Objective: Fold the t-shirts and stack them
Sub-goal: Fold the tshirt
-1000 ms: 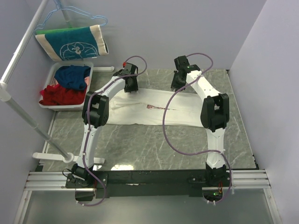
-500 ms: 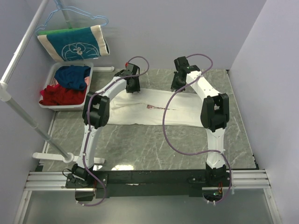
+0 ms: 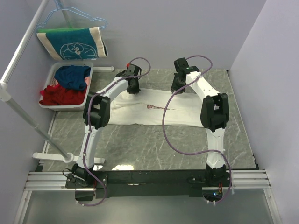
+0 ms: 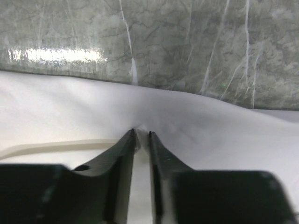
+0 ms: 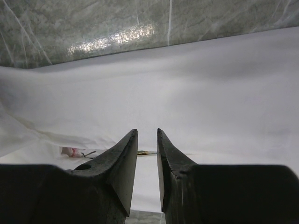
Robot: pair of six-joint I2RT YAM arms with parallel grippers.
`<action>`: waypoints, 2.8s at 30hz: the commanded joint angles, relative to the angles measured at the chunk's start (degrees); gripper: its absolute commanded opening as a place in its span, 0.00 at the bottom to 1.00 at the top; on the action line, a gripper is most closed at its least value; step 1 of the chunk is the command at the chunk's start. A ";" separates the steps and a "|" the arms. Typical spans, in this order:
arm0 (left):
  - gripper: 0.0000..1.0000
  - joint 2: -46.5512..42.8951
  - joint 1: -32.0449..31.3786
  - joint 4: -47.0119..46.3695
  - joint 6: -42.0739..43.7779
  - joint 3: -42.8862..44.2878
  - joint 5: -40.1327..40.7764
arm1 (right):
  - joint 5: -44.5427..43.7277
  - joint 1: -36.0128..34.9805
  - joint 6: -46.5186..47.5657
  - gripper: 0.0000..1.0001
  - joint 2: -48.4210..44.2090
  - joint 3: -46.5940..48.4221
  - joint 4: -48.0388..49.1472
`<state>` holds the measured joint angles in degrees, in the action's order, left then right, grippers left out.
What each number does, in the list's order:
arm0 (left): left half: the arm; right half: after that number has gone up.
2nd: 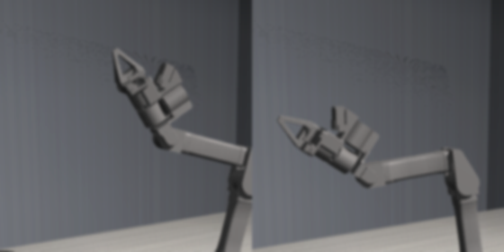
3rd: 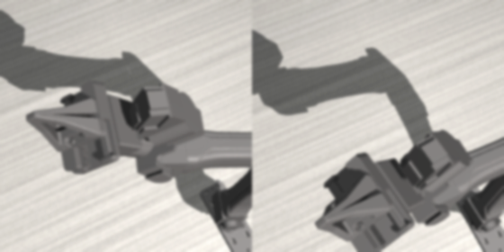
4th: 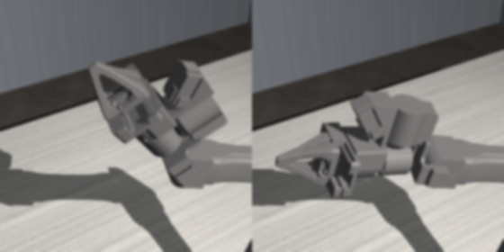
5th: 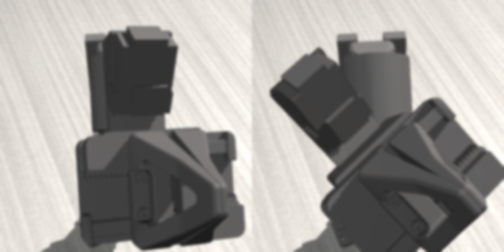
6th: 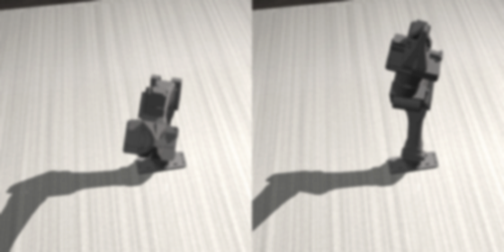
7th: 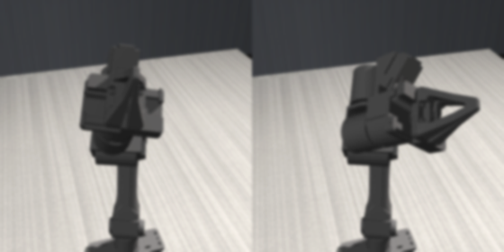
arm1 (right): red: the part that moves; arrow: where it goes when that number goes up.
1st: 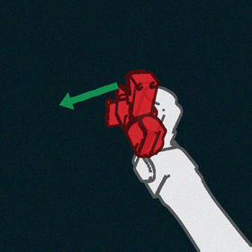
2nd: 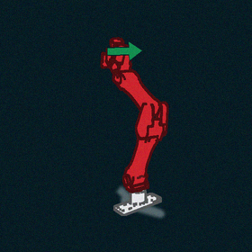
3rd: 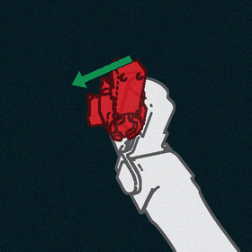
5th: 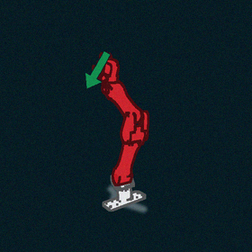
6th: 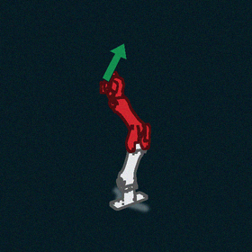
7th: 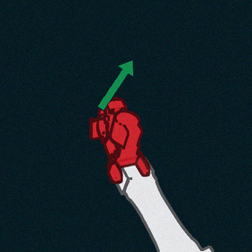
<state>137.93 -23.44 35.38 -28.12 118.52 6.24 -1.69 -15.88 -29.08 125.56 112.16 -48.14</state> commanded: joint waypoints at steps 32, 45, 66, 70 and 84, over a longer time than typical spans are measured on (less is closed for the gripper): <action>0.01 -25.42 -9.07 8.82 -4.65 -21.91 8.44 | 0.90 0.23 0.34 0.31 -2.69 -2.82 0.77; 0.24 -32.02 -15.49 10.77 -9.15 -33.53 8.78 | 1.52 0.41 0.25 0.31 -1.37 -1.68 -0.37; 0.49 -19.98 -4.95 11.30 -11.08 -20.25 13.10 | 3.19 -0.38 0.52 0.31 -1.19 -1.24 -0.11; 0.48 -21.12 -3.89 9.10 -9.76 -24.99 10.81 | 2.75 -0.29 0.52 0.32 -1.28 -1.07 -0.11; 0.39 -29.64 -2.66 17.71 -16.70 -34.31 19.95 | 3.10 -0.38 0.52 0.32 -0.31 -0.89 -0.46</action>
<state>113.82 -26.33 48.95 -41.28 85.60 21.12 1.96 -15.88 -28.88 125.58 109.49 -48.25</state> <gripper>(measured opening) 0.389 0.317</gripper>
